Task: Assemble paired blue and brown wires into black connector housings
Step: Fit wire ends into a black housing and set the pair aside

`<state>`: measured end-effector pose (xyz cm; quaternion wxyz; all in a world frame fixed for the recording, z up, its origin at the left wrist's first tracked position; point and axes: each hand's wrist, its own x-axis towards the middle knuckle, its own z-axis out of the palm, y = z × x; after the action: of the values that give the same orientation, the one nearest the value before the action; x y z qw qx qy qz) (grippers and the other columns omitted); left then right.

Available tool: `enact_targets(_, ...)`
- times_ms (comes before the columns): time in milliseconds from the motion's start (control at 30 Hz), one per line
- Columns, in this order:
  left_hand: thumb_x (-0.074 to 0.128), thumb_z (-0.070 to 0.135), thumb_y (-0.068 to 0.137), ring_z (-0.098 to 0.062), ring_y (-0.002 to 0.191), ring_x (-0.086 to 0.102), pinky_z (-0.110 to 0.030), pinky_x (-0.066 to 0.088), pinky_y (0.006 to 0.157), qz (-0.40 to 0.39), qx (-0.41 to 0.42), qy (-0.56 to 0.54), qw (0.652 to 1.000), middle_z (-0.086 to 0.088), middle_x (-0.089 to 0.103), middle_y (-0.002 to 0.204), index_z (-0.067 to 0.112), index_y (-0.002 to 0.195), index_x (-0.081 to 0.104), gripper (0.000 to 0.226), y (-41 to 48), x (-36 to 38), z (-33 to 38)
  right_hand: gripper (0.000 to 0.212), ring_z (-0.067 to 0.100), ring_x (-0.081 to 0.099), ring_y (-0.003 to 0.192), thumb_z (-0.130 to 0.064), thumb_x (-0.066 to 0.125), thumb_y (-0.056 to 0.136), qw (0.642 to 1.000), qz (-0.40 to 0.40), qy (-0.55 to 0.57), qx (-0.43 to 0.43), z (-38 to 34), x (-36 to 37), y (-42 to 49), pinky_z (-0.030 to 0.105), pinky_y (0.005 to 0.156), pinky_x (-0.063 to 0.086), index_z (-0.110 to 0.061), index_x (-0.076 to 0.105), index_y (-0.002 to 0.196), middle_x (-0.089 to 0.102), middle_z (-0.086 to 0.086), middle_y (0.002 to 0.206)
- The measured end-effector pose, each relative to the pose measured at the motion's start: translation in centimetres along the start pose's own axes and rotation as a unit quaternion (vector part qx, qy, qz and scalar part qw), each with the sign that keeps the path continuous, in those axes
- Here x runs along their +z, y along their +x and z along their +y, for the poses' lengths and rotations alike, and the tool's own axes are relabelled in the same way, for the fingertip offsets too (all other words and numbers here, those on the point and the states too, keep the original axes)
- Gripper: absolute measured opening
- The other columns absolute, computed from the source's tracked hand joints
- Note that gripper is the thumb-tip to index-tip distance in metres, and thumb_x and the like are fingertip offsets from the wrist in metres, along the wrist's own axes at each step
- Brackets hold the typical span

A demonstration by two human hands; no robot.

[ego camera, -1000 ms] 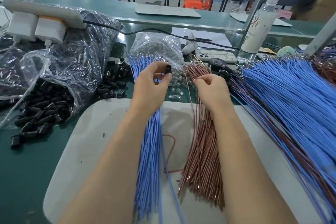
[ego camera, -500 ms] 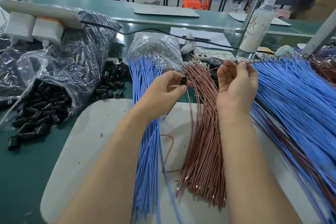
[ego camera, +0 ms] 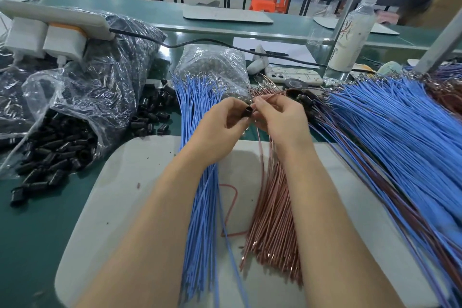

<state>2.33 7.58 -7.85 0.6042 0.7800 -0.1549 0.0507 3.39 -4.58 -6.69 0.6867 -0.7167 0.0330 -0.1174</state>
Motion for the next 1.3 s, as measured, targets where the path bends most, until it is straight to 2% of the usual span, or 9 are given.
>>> enact_targets(100, 0.059, 0.007, 0.090, -0.009, 0.089, 0.062, -0.022, 0.052, 0.081, 0.025, -0.006, 0.034, 0.999, 0.007, 0.064, 0.091, 0.024, 0.091, 0.055, 0.018, 0.0, -0.3, -0.3, 0.016, 0.004, 0.058, 0.053, -0.015, 0.056, 0.095, 0.994, 0.066, -0.057, -0.066, -0.2, -0.6, 0.0, 0.026, 0.060, 0.053, -0.017, 0.061, 0.080, 0.065, -0.001, 0.070)
enact_targets(200, 0.061, 0.011, 0.089, 0.000, 0.081, 0.056, -0.007, 0.041, 0.071, 0.074, -0.004, 0.107, 0.991, 0.013, 0.060, 0.088, 0.028, 0.090, 0.055, 0.018, 0.1, -0.8, -0.7, 0.014, 0.008, 0.062, 0.055, -0.017, 0.049, 0.099, 0.983, 0.124, 0.073, -0.113, -1.0, -1.2, -0.3, 0.023, 0.056, 0.054, -0.016, 0.059, 0.088, 0.065, 0.000, 0.070)
enact_targets(267, 0.061, 0.012, 0.089, 0.004, 0.078, 0.054, 0.000, 0.037, 0.064, 0.088, -0.003, 0.130, 0.988, 0.015, 0.058, 0.084, 0.028, 0.090, 0.056, 0.017, 0.0, -0.9, -0.8, 0.015, 0.011, 0.063, 0.058, -0.016, 0.047, 0.100, 0.974, 0.127, 0.117, -0.149, -1.5, -1.0, -0.5, 0.023, 0.057, 0.054, -0.017, 0.057, 0.089, 0.064, 0.000, 0.070)
enact_targets(400, 0.061, 0.013, 0.089, 0.004, 0.080, 0.054, 0.005, 0.034, 0.064, 0.087, 0.003, 0.164, 0.983, 0.018, 0.056, 0.081, 0.029, 0.092, 0.055, 0.018, 0.0, -0.8, -0.8, 0.014, 0.014, 0.063, 0.059, -0.015, 0.045, 0.101, 0.968, 0.119, 0.099, -0.195, -1.7, -0.3, -1.1, 0.027, 0.059, 0.054, -0.018, 0.055, 0.092, 0.063, 0.006, 0.074)
enact_targets(567, 0.060, 0.014, 0.090, -0.005, 0.083, 0.056, 0.002, 0.035, 0.064, 0.087, 0.001, 0.189, 0.978, 0.014, 0.058, 0.083, 0.029, 0.096, 0.056, 0.016, 0.1, -0.7, -1.0, 0.013, 0.016, 0.063, 0.060, -0.016, 0.045, 0.101, 0.965, 0.122, 0.071, -0.221, -1.9, -0.2, -1.5, 0.029, 0.060, 0.055, -0.018, 0.055, 0.092, 0.062, 0.010, 0.076)
enact_targets(700, 0.060, 0.014, 0.090, -0.010, 0.087, 0.056, -0.013, 0.036, 0.072, 0.094, 0.005, 0.207, 0.974, 0.007, 0.060, 0.090, 0.020, 0.104, 0.062, 0.016, 0.1, -0.7, -1.3, 0.013, 0.015, 0.063, 0.060, -0.015, 0.043, 0.101, 0.960, 0.130, 0.070, -0.240, -2.3, -0.4, -1.6, 0.026, 0.059, 0.054, -0.017, 0.054, 0.094, 0.062, 0.013, 0.078)
enact_targets(867, 0.059, 0.014, 0.090, -0.012, 0.088, 0.056, -0.023, 0.040, 0.077, 0.097, 0.001, 0.223, 0.970, 0.006, 0.059, 0.092, 0.021, 0.104, 0.062, 0.016, 0.2, -0.6, -1.3, 0.016, 0.020, 0.062, 0.061, -0.015, 0.043, 0.101, 0.959, 0.133, 0.050, -0.245, -2.3, -0.1, -1.6, 0.031, 0.060, 0.055, -0.020, 0.054, 0.091, 0.061, 0.010, 0.075)
enact_targets(1100, 0.058, 0.014, 0.090, -0.013, 0.089, 0.056, -0.024, 0.042, 0.081, 0.096, -0.001, 0.229, 0.969, 0.003, 0.060, 0.094, 0.019, 0.106, 0.062, 0.017, 0.2, -0.5, -1.3, 0.015, 0.014, 0.062, 0.058, -0.015, 0.043, 0.101, 0.957, 0.149, 0.043, -0.245, -2.0, -0.5, -1.3, 0.028, 0.058, 0.055, -0.018, 0.054, 0.091, 0.061, 0.005, 0.072)
enact_targets(1300, 0.061, 0.012, 0.089, -0.011, 0.089, 0.054, -0.019, 0.039, 0.080, 0.097, 0.012, 0.231, 0.968, 0.004, 0.058, 0.095, 0.017, 0.105, 0.064, 0.017, 0.2, -0.4, -1.1, 0.016, 0.018, 0.062, 0.059, -0.017, 0.046, 0.100, 0.955, 0.125, -0.073, -0.259, -1.0, 0.1, -1.3, 0.041, 0.062, 0.055, -0.010, 0.060, 0.094, 0.062, 0.003, 0.071)
